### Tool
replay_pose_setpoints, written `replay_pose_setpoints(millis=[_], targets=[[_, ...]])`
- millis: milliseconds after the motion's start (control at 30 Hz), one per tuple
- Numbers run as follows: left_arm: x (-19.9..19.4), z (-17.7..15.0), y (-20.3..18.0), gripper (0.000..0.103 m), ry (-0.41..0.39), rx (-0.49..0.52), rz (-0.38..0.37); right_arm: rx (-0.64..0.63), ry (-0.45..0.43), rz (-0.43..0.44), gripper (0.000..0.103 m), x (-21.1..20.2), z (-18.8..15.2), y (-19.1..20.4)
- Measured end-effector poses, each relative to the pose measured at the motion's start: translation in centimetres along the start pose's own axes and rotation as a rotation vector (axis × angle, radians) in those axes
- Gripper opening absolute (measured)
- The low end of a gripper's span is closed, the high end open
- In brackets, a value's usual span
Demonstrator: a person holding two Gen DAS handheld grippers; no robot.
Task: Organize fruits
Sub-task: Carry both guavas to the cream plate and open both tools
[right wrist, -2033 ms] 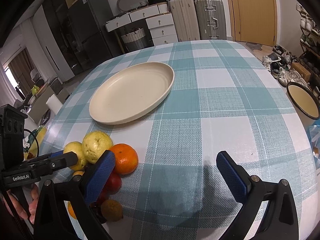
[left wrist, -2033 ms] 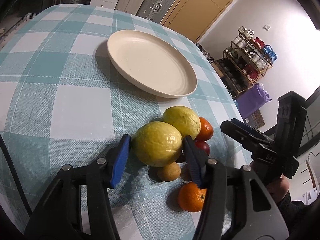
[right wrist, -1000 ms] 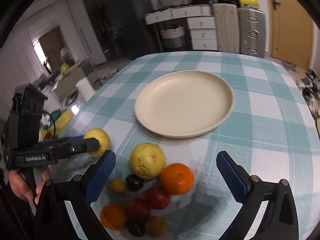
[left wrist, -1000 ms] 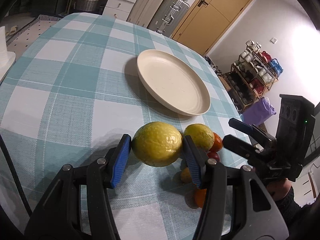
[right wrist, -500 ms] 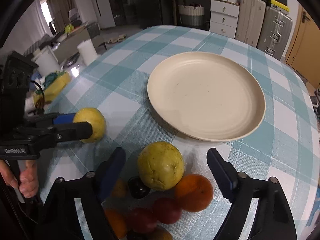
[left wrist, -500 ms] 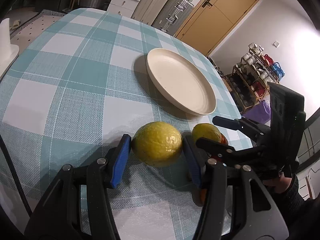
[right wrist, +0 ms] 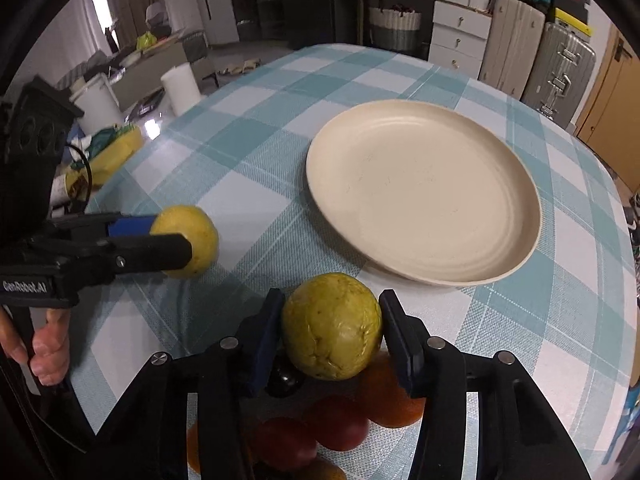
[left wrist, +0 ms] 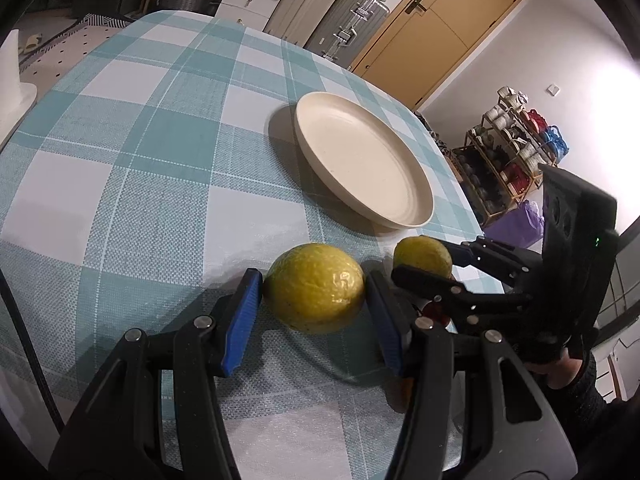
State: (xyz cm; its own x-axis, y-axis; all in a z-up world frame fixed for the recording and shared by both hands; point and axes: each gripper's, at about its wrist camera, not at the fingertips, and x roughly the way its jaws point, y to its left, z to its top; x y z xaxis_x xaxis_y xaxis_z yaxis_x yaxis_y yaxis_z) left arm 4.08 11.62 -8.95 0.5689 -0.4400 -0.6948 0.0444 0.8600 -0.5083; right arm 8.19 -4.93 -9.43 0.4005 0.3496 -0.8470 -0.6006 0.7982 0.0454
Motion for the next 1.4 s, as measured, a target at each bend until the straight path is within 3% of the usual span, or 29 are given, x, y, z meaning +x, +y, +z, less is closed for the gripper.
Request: replay_pose_setpoints(millis=[367,667,1033,1400], targets=[[0.9,1.3,-2.0,0.051,-0.002,0.03,-0.013,0.171,-0.105,0.126,0.049,-2.3,0.0,-3.4],[1.2,4.7,-4.3,0.051,-0.034,0.076,-0.018,0.254,-0.247,0.205,0.049,-4.4,0.6,-6.2],[4.6,11.0,-6.8,0.051,-0.039,0.146,-0.003,0.312,-0.301,0.152,0.049,-4.1,3.6,-11.1],[9.6,17.1,-6.2,0.051,-0.033,0.133,0.009,0.302,-0.322,0.108,0.049,-0.6,7.0,-13.9]])
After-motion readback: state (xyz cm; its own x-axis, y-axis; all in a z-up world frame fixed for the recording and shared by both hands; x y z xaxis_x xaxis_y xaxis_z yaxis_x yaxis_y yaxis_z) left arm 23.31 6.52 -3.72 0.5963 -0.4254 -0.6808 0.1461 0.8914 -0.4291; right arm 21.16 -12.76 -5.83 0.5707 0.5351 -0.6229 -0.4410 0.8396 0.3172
